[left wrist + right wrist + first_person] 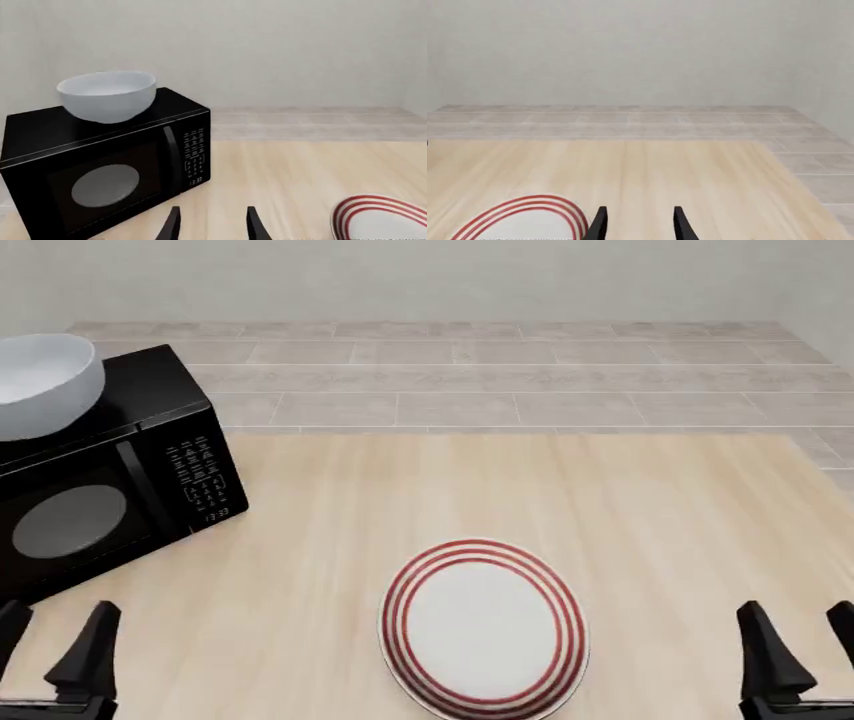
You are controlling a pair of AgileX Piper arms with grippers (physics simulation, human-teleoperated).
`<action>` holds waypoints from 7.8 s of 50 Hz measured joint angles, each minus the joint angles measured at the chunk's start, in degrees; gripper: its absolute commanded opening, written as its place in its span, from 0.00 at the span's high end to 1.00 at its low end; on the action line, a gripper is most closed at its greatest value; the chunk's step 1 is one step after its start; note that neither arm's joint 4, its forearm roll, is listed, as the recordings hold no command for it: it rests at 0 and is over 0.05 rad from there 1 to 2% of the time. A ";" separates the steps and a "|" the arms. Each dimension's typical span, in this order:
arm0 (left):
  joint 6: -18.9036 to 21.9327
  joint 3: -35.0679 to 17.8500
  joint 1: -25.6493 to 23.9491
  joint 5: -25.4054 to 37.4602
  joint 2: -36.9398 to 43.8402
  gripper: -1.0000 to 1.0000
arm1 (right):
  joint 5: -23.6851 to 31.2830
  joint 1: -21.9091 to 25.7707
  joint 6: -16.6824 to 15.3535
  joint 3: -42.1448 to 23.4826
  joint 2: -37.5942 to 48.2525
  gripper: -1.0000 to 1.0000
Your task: Pick up the white bowl and put it on the plate.
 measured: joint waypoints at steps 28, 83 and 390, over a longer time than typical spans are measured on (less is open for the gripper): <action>-3.75 -12.35 5.80 -1.62 17.67 0.00 | -0.27 0.09 0.48 1.26 0.50 0.00; -0.82 -55.57 26.18 15.10 54.95 0.00 | 0.27 1.28 -0.48 1.35 -0.22 0.00; -3.02 -51.21 -38.07 -3.08 96.20 1.00 | 0.01 0.26 2.76 1.36 -0.25 0.00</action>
